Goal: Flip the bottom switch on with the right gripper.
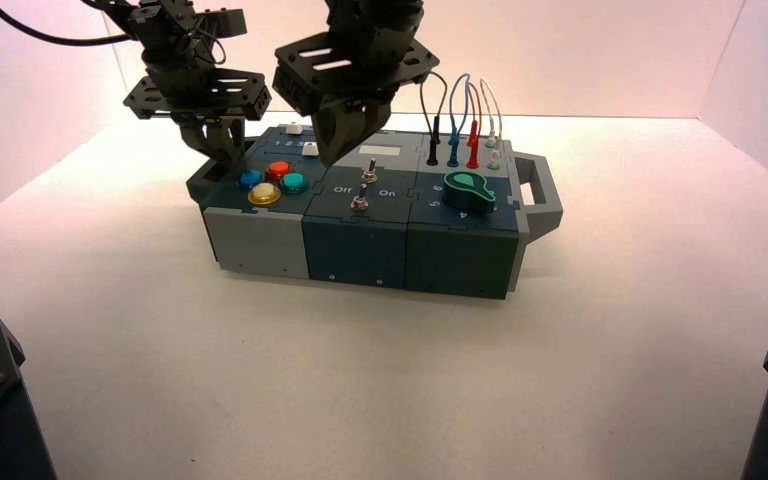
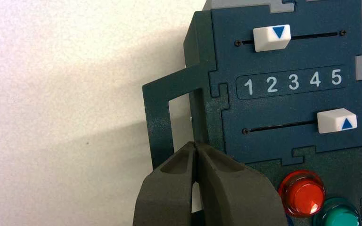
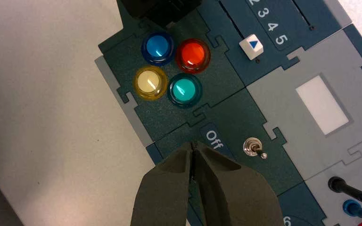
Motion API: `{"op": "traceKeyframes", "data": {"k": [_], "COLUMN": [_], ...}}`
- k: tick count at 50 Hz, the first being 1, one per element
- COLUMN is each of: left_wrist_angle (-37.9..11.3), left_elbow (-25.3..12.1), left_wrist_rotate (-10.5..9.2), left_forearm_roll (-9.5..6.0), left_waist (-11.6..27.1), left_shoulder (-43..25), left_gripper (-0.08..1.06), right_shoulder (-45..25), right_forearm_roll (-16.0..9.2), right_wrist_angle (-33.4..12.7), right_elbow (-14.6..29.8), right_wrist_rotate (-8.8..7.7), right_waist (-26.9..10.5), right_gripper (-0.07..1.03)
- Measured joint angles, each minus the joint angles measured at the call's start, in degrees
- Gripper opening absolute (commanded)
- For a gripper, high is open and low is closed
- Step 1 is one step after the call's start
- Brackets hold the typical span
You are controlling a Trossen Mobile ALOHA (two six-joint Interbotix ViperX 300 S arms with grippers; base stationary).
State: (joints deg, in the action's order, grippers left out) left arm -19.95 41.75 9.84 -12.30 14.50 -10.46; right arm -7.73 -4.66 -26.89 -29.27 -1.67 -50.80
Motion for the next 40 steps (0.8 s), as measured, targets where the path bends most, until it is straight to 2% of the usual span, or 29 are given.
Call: {"op": "traceKeyframes", "data": {"k": [5,13,23,30,40], "left_wrist_angle": [0.1,0.6,0.7,1.1,2.1], "left_elbow": [0.0,0.2,0.2,0.2,0.4], "left_wrist_rotate": [-0.09,-0.09,0.0,-0.09,0.0], "left_forearm_roll": [0.0,0.0,0.0,0.0,0.0], "left_waist": [0.0,-0.1,0.0,-0.1,-0.1], "left_shoulder": [0.1,0.3,0.3,0.4,0.7], "left_gripper": [-0.03,-0.03,-0.03,-0.03,-0.03], "right_shoulder": [1.4,4.7,9.6,12.5,13.9], "right_forearm_roll": [0.2,0.4,0.5,0.6,0.8], "right_wrist_angle": [0.1,1.1,3.8,6.4,7.1], "right_elbow": [-0.1,-1.9,-5.0,-6.8,-7.9], "right_wrist_rotate": [0.0,0.09,0.0,0.09,0.0], "right_waist": [0.7,4.0,10.6,11.9,12.8], "right_gripper": [-0.02,-0.02,-0.02,-0.02,-0.02]}}
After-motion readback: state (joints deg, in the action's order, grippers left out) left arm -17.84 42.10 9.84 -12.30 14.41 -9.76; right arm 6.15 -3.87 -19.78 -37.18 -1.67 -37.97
